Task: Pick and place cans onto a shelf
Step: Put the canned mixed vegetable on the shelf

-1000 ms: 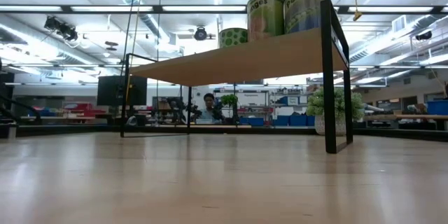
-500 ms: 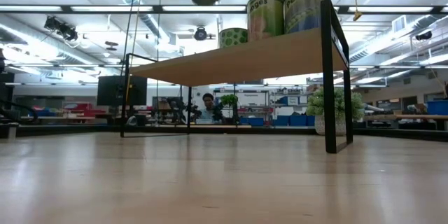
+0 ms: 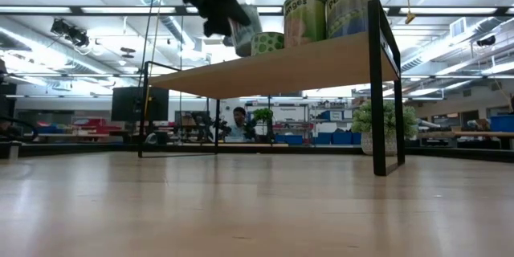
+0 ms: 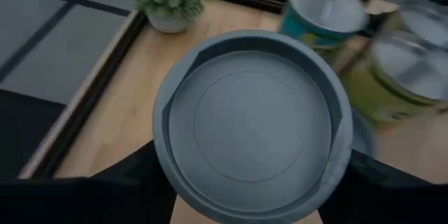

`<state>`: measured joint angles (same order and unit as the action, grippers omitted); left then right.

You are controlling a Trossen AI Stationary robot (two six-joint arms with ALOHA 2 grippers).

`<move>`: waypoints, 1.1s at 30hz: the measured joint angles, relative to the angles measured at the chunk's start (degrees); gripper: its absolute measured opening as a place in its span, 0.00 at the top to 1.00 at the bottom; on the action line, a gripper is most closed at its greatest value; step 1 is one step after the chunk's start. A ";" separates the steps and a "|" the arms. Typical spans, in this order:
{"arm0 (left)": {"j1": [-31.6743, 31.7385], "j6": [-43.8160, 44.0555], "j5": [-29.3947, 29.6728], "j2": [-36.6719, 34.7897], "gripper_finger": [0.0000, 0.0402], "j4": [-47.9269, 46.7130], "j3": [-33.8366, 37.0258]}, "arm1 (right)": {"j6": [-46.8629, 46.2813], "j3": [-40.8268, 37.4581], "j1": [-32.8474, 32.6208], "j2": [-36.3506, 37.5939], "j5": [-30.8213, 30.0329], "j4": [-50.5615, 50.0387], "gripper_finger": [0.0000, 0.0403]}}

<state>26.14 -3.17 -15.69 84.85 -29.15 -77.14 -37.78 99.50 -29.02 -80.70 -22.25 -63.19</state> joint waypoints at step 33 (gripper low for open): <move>2.83 -23.11 -6.27 16.20 0.35 -11.88 -12.75 | -1.04 -2.51 0.77 0.21 0.63 4.84 0.14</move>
<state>28.97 -26.28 -21.96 101.05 -41.03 -89.89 -38.83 96.99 -28.25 -80.49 -21.63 -58.35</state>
